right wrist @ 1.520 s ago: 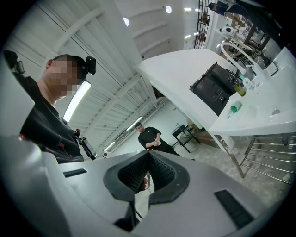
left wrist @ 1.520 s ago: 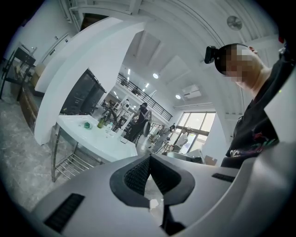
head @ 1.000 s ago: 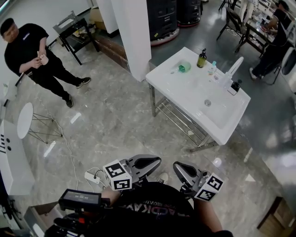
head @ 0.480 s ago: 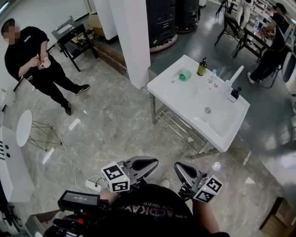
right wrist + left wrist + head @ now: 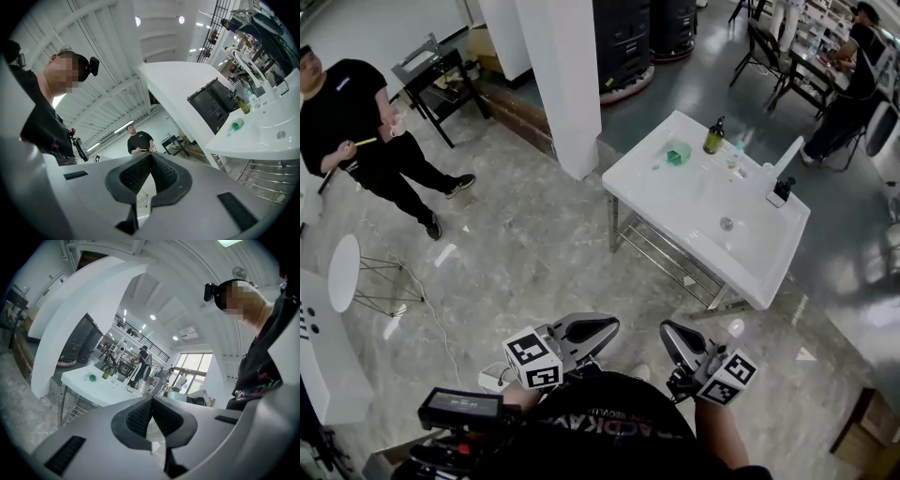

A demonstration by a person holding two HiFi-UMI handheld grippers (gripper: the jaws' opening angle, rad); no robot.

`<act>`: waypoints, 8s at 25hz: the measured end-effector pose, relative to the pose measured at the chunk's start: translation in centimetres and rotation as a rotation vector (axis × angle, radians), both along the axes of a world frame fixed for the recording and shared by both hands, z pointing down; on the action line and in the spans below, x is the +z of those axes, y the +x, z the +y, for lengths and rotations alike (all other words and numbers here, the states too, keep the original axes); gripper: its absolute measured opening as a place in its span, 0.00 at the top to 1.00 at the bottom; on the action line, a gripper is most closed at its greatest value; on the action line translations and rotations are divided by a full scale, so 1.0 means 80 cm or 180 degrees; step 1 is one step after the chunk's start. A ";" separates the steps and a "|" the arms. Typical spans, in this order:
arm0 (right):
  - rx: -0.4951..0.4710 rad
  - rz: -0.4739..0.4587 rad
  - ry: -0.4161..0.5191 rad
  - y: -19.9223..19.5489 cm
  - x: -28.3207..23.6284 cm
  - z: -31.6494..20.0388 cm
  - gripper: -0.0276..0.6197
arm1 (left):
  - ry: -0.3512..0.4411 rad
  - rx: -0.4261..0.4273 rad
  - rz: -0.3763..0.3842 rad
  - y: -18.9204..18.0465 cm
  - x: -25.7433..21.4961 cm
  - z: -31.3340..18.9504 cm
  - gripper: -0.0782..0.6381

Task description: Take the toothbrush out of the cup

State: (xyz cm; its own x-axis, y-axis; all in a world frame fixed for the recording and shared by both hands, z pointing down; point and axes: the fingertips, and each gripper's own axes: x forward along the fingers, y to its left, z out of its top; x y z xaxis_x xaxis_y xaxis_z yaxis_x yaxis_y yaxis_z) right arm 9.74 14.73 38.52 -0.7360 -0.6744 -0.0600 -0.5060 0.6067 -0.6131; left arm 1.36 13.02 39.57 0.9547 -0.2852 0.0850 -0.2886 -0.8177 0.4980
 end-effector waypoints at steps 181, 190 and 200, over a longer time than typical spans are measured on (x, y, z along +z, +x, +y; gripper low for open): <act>-0.4599 0.6234 0.1468 0.158 0.381 -0.672 0.89 | -0.0742 -0.2140 0.0089 -0.062 0.071 -0.260 0.88; -0.4254 0.6124 0.1484 0.141 0.370 -0.672 0.89 | -0.0687 -0.2073 0.0074 -0.060 0.071 -0.256 0.88; -0.3530 0.5633 0.1364 0.118 0.358 -0.675 0.89 | -0.0644 -0.2010 0.0039 -0.061 0.072 -0.252 0.88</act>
